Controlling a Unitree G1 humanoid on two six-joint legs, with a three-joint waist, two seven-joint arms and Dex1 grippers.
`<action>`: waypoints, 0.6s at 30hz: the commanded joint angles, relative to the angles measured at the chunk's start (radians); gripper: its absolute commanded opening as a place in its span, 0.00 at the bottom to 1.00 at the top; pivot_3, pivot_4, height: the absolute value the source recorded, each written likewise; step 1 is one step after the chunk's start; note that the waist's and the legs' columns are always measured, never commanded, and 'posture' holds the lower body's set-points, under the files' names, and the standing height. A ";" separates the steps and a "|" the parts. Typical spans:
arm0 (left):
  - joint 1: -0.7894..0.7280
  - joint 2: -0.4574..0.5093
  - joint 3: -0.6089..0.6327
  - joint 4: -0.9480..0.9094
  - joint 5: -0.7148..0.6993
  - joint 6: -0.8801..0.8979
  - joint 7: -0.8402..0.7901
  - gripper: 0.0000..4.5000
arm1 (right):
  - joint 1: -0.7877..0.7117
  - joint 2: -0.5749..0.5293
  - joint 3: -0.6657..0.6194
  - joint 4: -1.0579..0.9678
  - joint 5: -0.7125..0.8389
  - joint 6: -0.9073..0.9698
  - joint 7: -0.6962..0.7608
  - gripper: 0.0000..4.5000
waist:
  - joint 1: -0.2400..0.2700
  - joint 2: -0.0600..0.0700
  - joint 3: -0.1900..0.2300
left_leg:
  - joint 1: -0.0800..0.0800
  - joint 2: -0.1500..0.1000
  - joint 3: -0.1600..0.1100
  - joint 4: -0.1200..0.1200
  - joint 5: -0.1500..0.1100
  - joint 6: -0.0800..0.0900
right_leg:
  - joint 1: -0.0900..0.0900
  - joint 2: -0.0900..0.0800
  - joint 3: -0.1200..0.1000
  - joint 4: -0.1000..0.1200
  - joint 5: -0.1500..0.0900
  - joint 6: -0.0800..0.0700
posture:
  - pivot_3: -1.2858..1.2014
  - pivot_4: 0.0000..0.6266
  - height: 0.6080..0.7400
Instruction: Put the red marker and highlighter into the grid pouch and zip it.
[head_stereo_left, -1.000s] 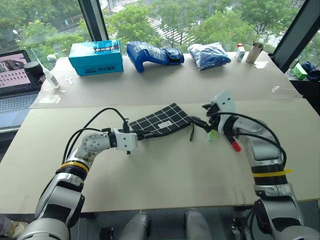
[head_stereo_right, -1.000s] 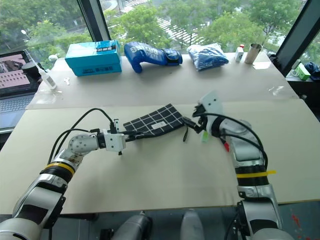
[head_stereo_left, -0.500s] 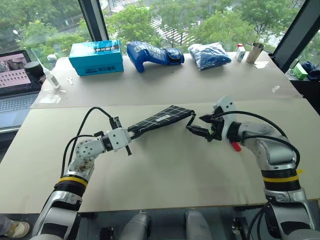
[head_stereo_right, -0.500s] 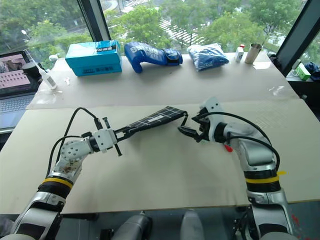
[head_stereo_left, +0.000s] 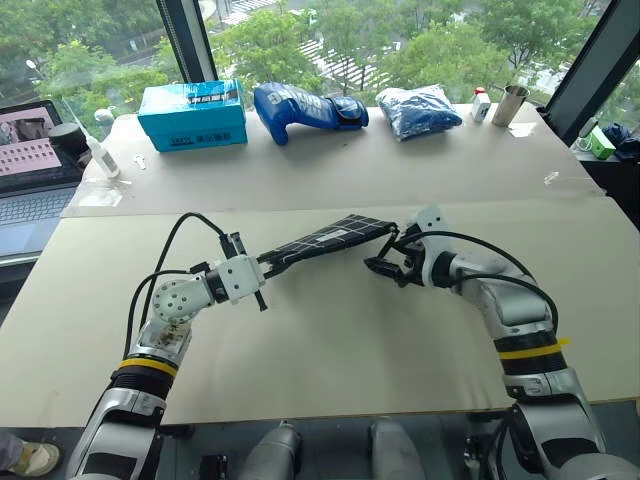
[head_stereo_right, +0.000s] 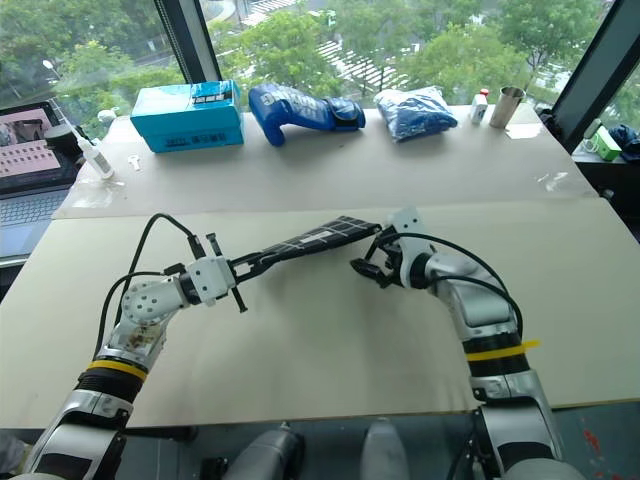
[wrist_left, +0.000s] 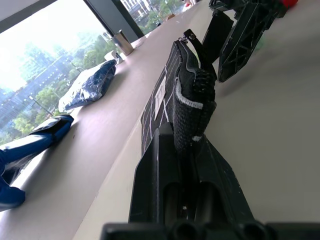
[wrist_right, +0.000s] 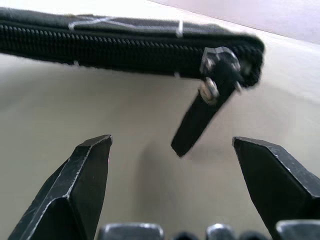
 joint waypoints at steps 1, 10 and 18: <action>0.006 0.000 0.016 -0.042 -0.007 -0.005 0.011 0.00 | -0.033 0.012 0.007 0.009 -0.024 -0.052 -0.017 0.95 | 0.000 0.000 0.000 | 0.000 0.000 0.000 0.000 0.000 0.000 | 0.000 0.000 0.000 0.000 0.000 0.000 | 0.52 0.24 1.00; 0.004 -0.002 0.010 -0.040 0.013 -0.011 0.013 0.00 | -0.037 0.000 0.008 -0.009 -0.033 -0.074 0.002 0.50 | 0.000 0.000 0.000 | 0.000 0.000 0.000 0.000 0.000 0.000 | 0.000 0.000 0.000 0.000 0.000 0.000 | 0.52 0.24 1.00; -0.007 -0.015 0.005 -0.022 0.029 -0.022 0.021 0.00 | -0.026 -0.002 0.056 -0.123 -0.012 -0.047 0.064 0.01 | 0.000 0.000 0.000 | 0.000 0.000 0.000 0.000 0.000 0.000 | 0.000 0.000 0.000 0.000 0.000 0.000 | 0.52 0.24 1.00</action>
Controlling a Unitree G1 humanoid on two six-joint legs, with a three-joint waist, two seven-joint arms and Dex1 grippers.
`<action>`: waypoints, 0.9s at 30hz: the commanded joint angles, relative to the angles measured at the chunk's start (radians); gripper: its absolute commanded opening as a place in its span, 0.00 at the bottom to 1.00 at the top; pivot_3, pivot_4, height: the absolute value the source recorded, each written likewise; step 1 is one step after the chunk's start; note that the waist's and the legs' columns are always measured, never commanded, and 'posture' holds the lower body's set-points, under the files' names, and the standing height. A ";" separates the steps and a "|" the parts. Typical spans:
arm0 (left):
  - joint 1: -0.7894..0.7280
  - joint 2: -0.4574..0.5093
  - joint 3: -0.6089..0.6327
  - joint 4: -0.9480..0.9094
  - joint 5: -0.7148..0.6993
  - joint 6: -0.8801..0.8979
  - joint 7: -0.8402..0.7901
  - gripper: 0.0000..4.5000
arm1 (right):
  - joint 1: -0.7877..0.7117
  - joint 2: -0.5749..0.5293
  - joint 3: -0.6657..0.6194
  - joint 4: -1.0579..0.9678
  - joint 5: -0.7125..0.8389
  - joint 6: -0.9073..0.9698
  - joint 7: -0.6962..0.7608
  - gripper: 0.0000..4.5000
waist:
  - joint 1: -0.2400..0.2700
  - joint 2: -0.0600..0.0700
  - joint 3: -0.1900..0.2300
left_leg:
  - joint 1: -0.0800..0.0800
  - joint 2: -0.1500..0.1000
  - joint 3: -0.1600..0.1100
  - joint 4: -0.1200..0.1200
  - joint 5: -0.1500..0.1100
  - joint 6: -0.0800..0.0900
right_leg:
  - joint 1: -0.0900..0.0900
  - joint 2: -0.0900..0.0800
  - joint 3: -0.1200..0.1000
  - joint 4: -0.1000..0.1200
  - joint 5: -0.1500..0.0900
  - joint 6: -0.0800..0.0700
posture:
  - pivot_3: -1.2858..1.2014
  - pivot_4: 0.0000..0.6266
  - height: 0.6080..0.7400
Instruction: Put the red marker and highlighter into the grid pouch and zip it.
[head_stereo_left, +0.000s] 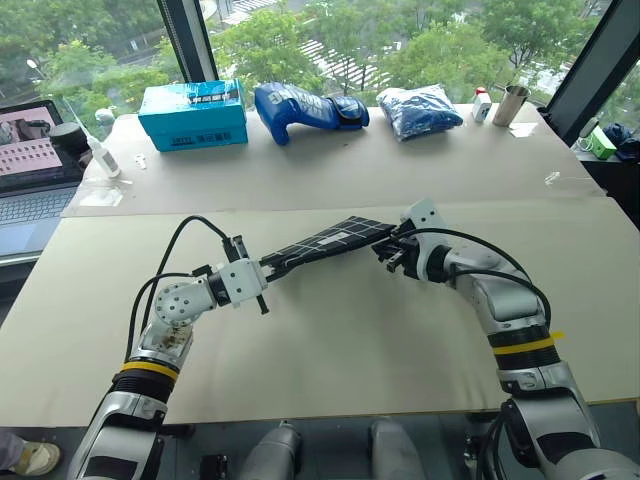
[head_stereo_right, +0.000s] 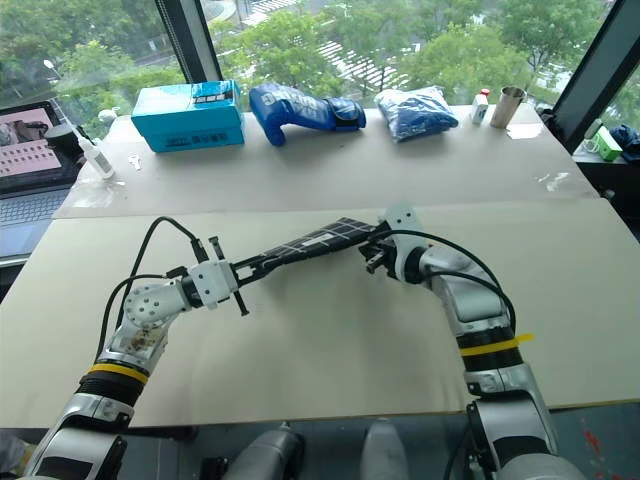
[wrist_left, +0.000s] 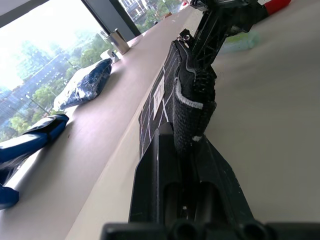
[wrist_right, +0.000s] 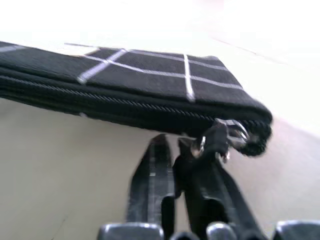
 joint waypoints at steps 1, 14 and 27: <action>-0.020 -0.010 0.004 -0.008 0.015 -0.023 0.020 0.00 | -0.005 -0.005 0.037 -0.118 0.026 0.011 0.049 0.01 | 0.000 0.000 0.000 | 0.000 0.000 0.000 0.000 0.000 0.000 | 0.000 0.000 0.000 0.000 0.000 0.000 | 0.52 0.24 1.00; -0.012 -0.023 0.002 -0.014 0.027 -0.030 0.027 0.00 | 0.000 0.008 0.216 -0.262 0.005 0.039 0.119 0.01 | 0.000 0.000 0.000 | 0.000 0.000 0.000 0.000 0.000 0.000 | 0.000 0.000 0.000 0.000 0.000 0.000 | 0.52 0.24 1.00; -0.035 -0.023 0.001 0.013 0.026 -0.044 0.018 0.00 | -0.014 0.044 0.162 -0.255 0.088 0.076 0.120 0.12 | 0.003 0.000 0.000 | 0.001 0.000 -0.003 0.000 0.000 0.000 | 0.001 0.000 0.000 -0.001 0.000 0.000 | 0.52 0.24 1.00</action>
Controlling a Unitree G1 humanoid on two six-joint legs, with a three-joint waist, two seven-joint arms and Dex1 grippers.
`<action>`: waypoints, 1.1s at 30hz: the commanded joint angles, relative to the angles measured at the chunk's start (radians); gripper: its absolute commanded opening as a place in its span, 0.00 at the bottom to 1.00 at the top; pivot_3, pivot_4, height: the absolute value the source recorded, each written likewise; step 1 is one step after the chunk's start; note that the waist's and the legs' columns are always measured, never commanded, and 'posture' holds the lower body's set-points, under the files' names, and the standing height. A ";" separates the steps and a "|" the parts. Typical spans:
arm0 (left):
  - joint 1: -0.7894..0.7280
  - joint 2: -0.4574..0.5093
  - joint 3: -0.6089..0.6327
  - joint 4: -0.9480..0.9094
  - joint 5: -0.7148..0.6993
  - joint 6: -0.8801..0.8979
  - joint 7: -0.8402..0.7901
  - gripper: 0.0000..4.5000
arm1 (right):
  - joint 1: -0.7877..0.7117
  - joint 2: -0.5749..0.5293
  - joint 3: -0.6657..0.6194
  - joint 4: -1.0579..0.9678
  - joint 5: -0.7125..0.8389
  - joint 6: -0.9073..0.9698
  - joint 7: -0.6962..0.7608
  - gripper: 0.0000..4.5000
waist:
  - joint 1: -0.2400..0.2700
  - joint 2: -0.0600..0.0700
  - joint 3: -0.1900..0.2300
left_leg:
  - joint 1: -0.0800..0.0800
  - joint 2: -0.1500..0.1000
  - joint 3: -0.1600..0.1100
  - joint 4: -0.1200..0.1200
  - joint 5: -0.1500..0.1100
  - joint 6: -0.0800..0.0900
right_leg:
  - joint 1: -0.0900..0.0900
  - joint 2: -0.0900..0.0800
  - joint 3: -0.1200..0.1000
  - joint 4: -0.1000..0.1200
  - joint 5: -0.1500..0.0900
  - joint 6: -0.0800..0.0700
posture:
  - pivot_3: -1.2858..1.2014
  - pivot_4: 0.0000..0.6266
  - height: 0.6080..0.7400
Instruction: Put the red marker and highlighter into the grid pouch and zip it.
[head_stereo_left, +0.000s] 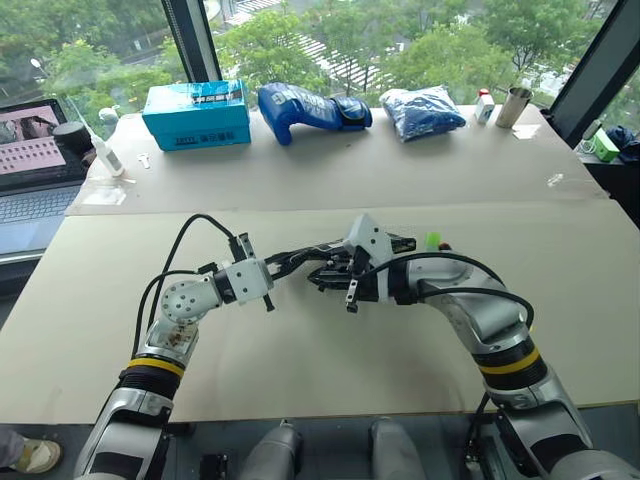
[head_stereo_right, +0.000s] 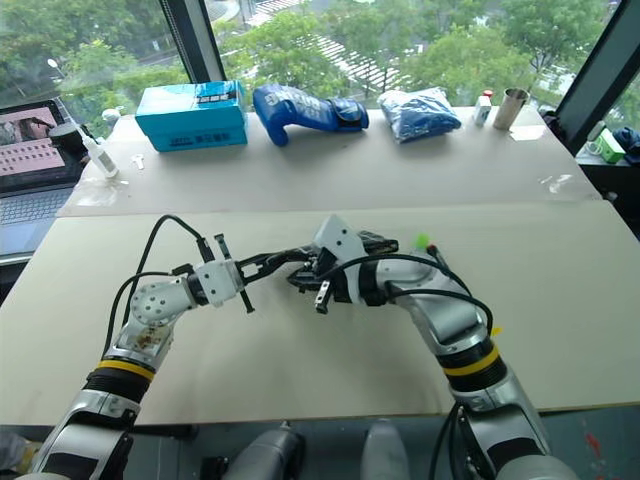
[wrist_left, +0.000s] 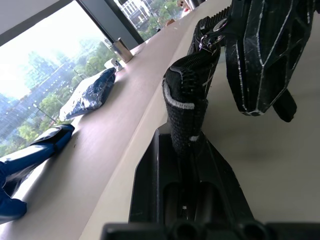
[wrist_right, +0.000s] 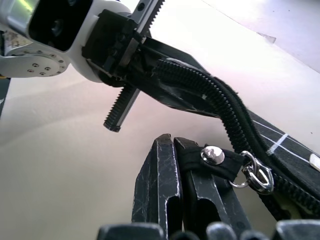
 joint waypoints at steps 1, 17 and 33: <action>-0.014 -0.003 0.004 0.000 -0.003 -0.010 0.007 0.00 | -0.032 0.020 -0.023 0.069 -0.037 -0.012 -0.071 0.19 | -0.001 0.000 0.000 | 0.000 0.000 0.000 0.000 0.000 0.000 | 0.000 0.000 0.000 0.000 0.000 0.000 | 0.52 0.24 1.00; -0.014 0.010 0.014 0.011 -0.008 -0.020 0.008 0.00 | 0.064 -0.318 -0.448 -0.018 0.150 0.018 0.043 0.63 | 0.013 0.000 0.000 | -0.001 -0.001 0.004 0.000 -0.001 0.001 | 0.000 0.000 0.000 -0.003 0.000 0.000 | 0.52 0.24 1.00; -0.015 -0.018 0.000 0.026 -0.007 -0.033 0.012 0.00 | 0.220 -0.370 -0.445 0.077 -0.014 0.073 -0.213 0.63 | 0.025 0.000 0.000 | 0.000 0.000 0.010 0.000 -0.001 0.001 | 0.001 -0.001 0.000 -0.002 0.000 0.000 | 0.52 0.24 1.00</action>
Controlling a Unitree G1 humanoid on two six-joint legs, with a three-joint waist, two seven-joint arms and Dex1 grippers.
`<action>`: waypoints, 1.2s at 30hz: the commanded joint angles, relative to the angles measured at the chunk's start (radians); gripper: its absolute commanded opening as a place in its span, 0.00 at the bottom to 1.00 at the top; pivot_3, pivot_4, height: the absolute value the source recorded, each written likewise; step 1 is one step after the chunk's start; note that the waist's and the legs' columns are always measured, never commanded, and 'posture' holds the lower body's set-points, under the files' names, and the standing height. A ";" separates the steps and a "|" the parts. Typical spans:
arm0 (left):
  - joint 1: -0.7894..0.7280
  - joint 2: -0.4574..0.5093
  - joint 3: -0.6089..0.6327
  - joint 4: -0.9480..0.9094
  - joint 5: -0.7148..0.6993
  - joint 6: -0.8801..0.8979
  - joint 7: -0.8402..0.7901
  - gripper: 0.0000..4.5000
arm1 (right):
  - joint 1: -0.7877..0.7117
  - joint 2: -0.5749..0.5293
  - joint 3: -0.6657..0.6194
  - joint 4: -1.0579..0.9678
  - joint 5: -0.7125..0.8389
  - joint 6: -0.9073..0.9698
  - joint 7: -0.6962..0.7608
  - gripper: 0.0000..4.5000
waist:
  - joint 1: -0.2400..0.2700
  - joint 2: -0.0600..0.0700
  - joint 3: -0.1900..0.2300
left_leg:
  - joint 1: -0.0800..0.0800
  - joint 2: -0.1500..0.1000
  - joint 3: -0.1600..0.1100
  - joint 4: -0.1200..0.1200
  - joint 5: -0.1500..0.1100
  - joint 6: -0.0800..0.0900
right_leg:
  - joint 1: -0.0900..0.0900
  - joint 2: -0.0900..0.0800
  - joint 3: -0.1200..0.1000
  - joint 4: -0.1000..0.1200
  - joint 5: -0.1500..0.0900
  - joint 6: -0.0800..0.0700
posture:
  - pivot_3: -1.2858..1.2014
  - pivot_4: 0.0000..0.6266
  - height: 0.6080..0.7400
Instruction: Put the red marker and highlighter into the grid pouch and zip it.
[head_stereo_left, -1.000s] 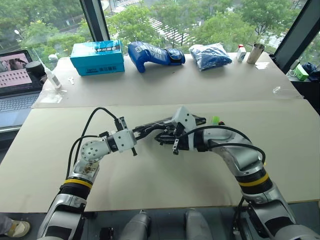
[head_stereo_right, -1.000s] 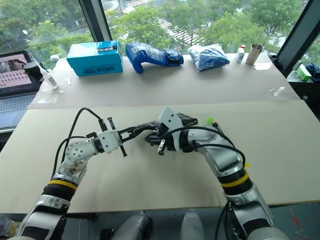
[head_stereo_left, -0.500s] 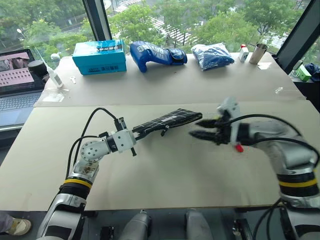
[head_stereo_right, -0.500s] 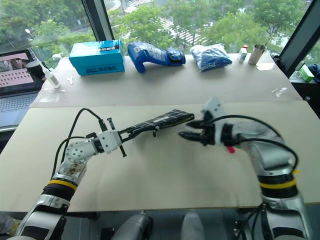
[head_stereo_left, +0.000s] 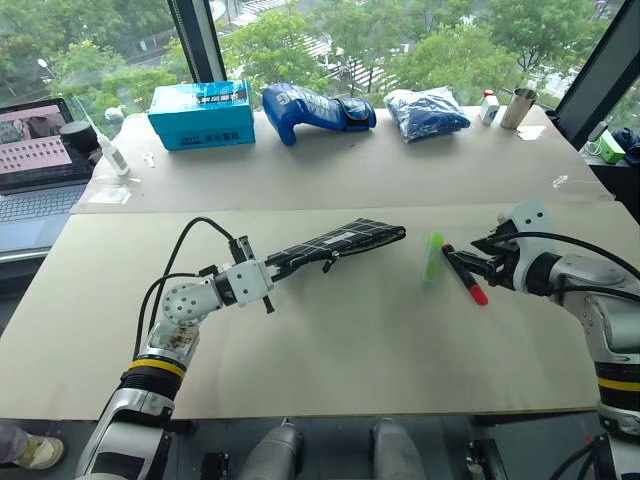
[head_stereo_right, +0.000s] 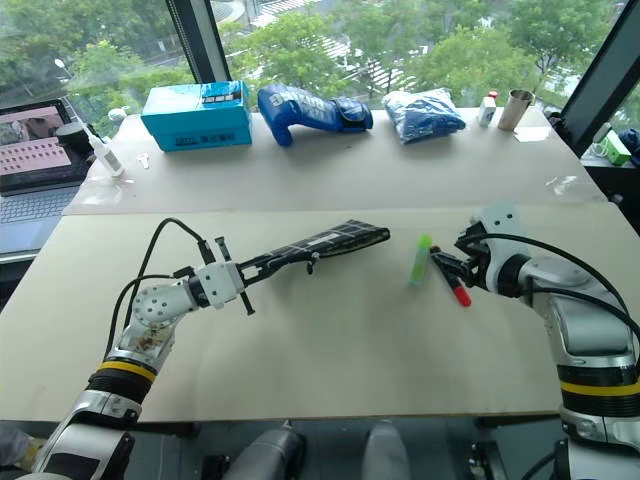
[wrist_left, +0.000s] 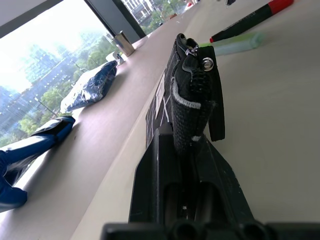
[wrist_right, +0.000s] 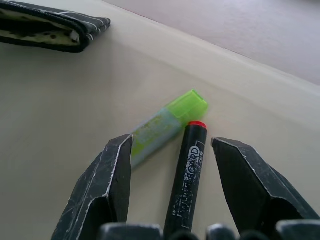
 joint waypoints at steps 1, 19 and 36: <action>-0.016 -0.013 -0.001 -0.014 -0.009 -0.019 0.006 0.00 | 0.014 -0.013 -0.013 -0.003 -0.017 -0.007 -0.023 0.63 | 0.001 0.000 0.000 | 0.000 0.000 0.000 0.000 0.000 0.000 | 0.000 0.000 0.000 0.000 0.000 0.000 | 0.52 0.24 1.00; -0.025 -0.012 0.005 -0.019 -0.017 -0.015 -0.002 0.00 | 0.076 0.032 0.072 0.165 -0.085 -0.092 -0.022 0.63 | 0.001 0.000 0.000 | 0.001 0.000 0.000 0.000 0.000 0.000 | 0.001 0.000 0.000 -0.001 0.000 0.001 | 0.52 0.24 1.00; -0.029 -0.012 0.009 -0.035 -0.059 -0.003 -0.035 0.00 | -0.038 0.003 0.002 0.206 -0.063 -0.105 -0.058 0.11 | -0.002 -0.001 -0.001 | 0.002 0.000 0.000 0.000 0.000 0.000 | 0.002 0.000 0.000 -0.002 0.001 0.001 | 0.52 0.24 1.00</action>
